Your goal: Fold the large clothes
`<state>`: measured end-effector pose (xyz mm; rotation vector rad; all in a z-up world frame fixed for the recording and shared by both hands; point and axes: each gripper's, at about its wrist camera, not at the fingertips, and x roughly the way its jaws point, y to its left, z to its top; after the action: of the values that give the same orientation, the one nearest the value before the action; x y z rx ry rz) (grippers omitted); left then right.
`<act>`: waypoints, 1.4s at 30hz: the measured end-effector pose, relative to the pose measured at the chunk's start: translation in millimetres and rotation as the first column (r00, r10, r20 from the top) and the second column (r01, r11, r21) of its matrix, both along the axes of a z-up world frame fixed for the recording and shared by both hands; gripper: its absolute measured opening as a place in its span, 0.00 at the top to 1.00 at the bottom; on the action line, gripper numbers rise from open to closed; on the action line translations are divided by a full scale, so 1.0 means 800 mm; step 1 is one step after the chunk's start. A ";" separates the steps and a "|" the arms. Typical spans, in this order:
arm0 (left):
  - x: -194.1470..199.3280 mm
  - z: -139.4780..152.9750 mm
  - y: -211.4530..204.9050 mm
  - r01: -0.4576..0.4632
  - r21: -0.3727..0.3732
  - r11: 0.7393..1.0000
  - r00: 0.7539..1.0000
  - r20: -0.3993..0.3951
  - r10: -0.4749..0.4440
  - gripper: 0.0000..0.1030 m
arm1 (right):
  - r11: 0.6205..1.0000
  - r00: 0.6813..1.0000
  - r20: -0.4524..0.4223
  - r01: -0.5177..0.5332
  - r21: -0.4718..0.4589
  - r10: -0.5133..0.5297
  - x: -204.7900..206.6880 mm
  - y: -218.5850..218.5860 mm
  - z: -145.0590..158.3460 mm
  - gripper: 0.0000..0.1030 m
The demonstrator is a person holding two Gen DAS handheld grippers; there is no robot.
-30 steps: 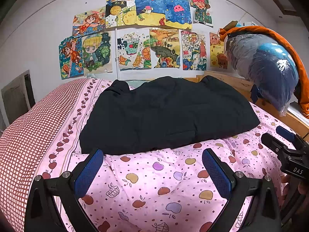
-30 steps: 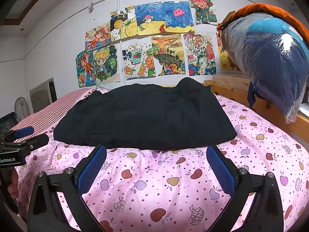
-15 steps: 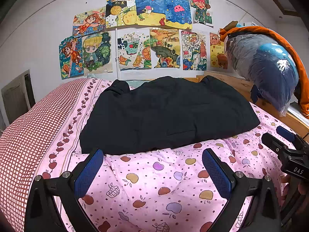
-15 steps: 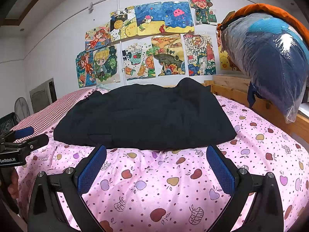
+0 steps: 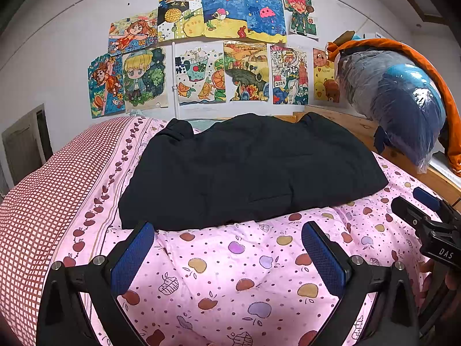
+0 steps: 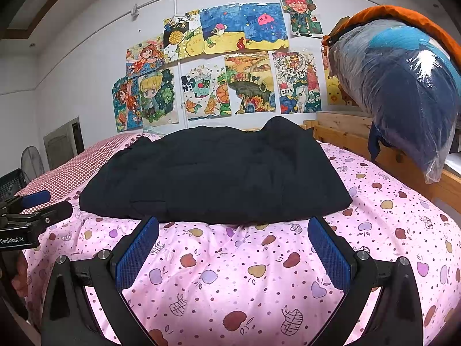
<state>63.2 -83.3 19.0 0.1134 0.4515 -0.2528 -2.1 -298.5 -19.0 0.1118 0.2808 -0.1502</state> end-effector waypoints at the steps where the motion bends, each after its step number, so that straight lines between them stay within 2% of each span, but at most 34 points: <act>1: 0.000 0.000 0.000 0.000 0.000 1.000 1.000 0.000 0.000 0.00 | 1.000 1.000 0.000 -0.001 0.000 0.001 0.000 0.000 0.000 0.01; 42: 0.000 -0.001 0.000 0.001 -0.002 1.000 1.000 0.000 -0.001 0.00 | 1.000 1.000 -0.001 0.000 0.002 0.000 -0.002 0.007 -0.002 0.01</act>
<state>63.0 -83.6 18.2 0.1115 0.4511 -0.2542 -3.9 -292.9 -20.6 0.1137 0.2819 -0.1504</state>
